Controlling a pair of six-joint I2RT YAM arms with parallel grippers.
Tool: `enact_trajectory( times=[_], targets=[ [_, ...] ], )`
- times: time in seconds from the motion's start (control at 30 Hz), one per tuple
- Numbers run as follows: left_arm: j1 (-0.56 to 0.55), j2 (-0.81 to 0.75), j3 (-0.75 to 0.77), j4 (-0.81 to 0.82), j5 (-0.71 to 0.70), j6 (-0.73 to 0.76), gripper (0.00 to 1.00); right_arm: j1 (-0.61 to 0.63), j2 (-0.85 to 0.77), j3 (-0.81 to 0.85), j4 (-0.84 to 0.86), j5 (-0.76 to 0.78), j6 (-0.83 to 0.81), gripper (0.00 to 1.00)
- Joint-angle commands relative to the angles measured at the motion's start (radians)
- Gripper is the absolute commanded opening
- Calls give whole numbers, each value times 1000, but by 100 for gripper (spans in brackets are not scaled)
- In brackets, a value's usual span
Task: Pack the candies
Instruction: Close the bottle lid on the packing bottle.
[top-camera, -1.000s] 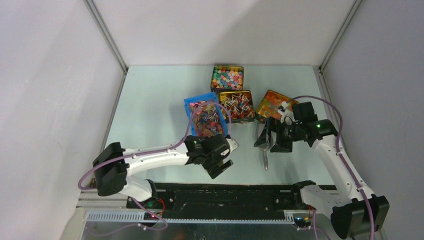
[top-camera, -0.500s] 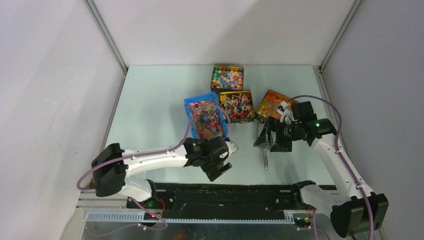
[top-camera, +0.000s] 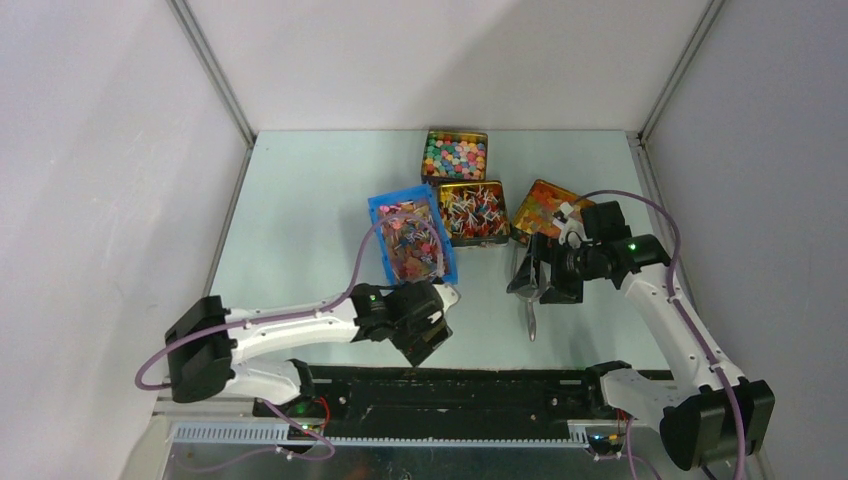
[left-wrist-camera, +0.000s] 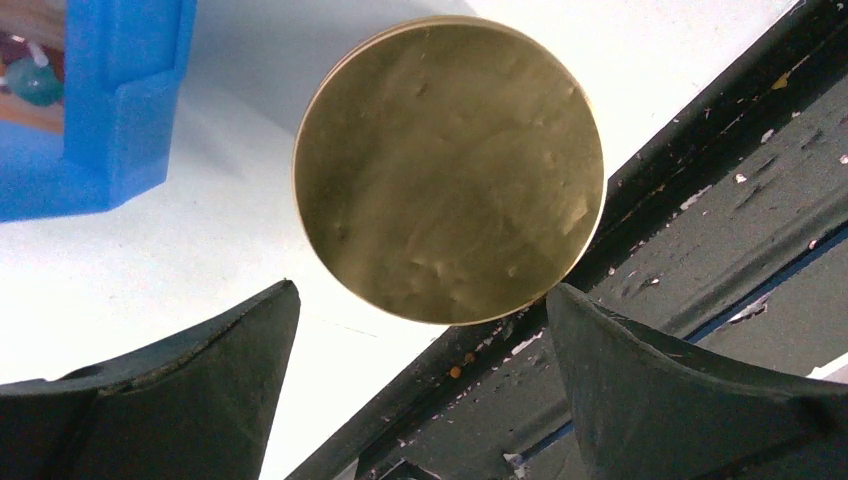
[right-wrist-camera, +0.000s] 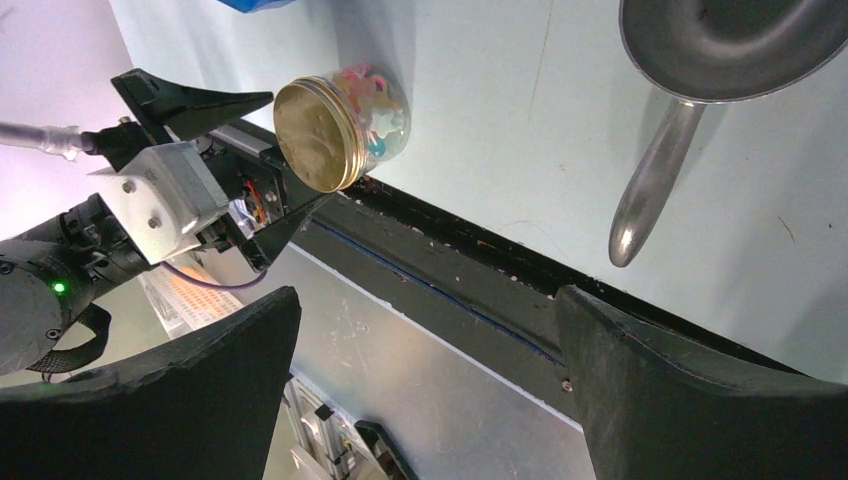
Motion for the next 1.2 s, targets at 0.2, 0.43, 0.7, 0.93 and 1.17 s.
enact_trajectory(
  times=[0.2, 0.43, 0.7, 0.93, 1.17],
  targets=[
    [-6, -189, -77, 29, -59, -121, 100, -2, 15, 4, 28, -36, -26, 100],
    [0, -346, -122, 21, -110, -181, 100, 34, 29, 4, 53, -48, -11, 99],
    [133, -431, -122, 70, -54, -255, 100, 228, 107, 4, 127, -57, 51, 95],
    [285, -437, -140, 125, 45, -379, 95, 377, 228, 4, 264, -91, 149, 92],
    [397, -493, -280, 243, 249, -549, 85, 410, 314, -122, 530, -162, 314, 85]
  ],
)
